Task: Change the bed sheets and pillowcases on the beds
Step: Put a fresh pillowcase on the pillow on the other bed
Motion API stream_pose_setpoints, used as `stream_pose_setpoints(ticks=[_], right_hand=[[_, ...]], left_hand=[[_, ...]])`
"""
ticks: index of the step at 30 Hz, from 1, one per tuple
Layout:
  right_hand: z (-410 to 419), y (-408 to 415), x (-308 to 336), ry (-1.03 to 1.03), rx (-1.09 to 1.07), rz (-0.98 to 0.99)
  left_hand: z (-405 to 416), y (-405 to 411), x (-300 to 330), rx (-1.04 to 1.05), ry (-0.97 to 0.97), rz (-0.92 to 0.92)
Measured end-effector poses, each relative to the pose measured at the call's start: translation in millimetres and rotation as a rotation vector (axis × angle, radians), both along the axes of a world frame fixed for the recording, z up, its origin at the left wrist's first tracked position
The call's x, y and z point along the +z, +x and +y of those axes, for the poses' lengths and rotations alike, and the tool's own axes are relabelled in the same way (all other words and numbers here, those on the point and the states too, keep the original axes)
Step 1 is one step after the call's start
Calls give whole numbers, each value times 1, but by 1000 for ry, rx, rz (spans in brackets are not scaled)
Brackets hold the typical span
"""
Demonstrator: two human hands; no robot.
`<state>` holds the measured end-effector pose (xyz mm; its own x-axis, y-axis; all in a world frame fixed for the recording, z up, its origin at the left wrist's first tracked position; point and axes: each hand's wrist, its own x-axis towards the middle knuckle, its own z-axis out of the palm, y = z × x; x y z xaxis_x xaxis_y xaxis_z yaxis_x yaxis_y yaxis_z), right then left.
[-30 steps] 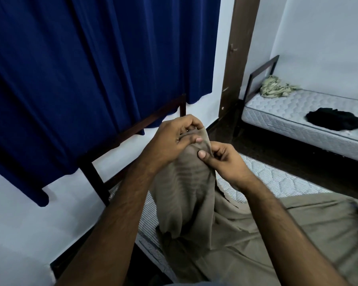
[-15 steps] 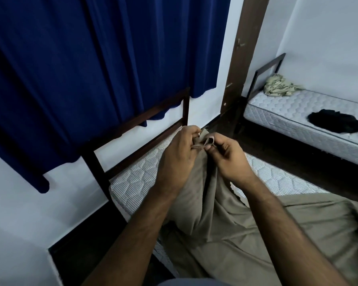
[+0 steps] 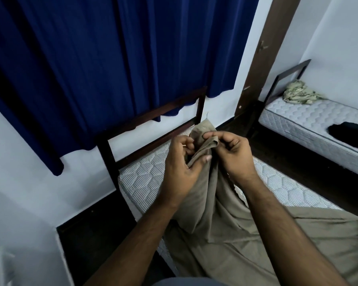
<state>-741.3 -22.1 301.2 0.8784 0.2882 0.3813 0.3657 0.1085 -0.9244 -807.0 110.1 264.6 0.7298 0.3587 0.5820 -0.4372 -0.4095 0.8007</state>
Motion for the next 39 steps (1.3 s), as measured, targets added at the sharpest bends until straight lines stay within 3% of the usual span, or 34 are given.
stream_pose_setpoints(ticks=[3,6,14,19,21,24,27,31,35,39], right_hand=[[7,2,1,69,-27,74],[13,11,1,98,-76,109],[22,38,15,324,-81,352],[28,59,27,403,-37,433],[28,68,32,434,-34,439],[29,80,39,479,-26,479],[32,93,40,507,-27,513],[42,103,39,488,-49,542],[49,111,39,446,-90,574],[49,115,47,456,-64,552]], left_hand=[[-4,-5,-14,-38,149,225],[-2,-8,-17,-221,182,463],[-9,-20,-9,-293,224,532],[-23,-26,-3,-301,894,732],[-28,-29,-2,-314,1026,722],[-24,-28,-1,-277,968,681],[-18,-20,-6,-313,977,517],[-14,-11,-7,-366,1151,334],[-23,-18,0,-395,1318,376],[-41,-21,-6,-360,1454,536]])
